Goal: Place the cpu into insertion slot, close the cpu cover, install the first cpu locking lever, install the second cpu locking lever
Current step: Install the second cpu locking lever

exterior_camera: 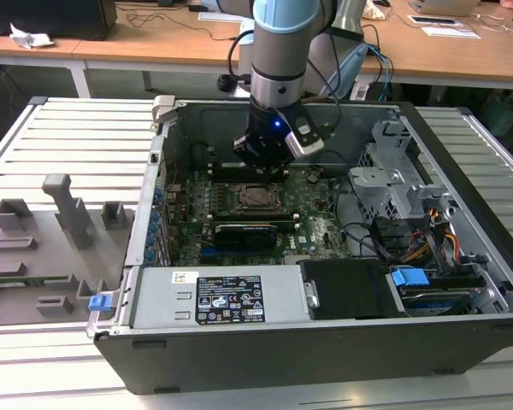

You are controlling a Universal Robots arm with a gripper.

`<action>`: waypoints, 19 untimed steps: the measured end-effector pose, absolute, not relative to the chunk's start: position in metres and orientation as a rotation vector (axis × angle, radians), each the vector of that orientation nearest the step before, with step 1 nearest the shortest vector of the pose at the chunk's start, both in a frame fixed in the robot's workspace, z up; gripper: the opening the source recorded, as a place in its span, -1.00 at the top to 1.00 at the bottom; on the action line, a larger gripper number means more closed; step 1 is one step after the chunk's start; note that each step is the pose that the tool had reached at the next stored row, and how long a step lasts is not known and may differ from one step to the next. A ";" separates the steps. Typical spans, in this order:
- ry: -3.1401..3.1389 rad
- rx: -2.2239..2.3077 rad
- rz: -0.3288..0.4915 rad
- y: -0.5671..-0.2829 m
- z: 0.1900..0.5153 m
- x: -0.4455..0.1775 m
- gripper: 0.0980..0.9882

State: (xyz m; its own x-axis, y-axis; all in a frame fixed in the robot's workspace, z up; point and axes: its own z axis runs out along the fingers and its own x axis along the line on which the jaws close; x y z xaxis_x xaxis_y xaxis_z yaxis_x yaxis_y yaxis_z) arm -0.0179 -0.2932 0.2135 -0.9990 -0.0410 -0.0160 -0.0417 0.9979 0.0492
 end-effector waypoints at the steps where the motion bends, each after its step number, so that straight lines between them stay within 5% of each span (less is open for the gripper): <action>1: 3.125 -0.065 0.077 -0.294 0.214 -0.018 0.98; 19: 3.125 -0.065 0.079 -0.302 0.240 -0.018 0.98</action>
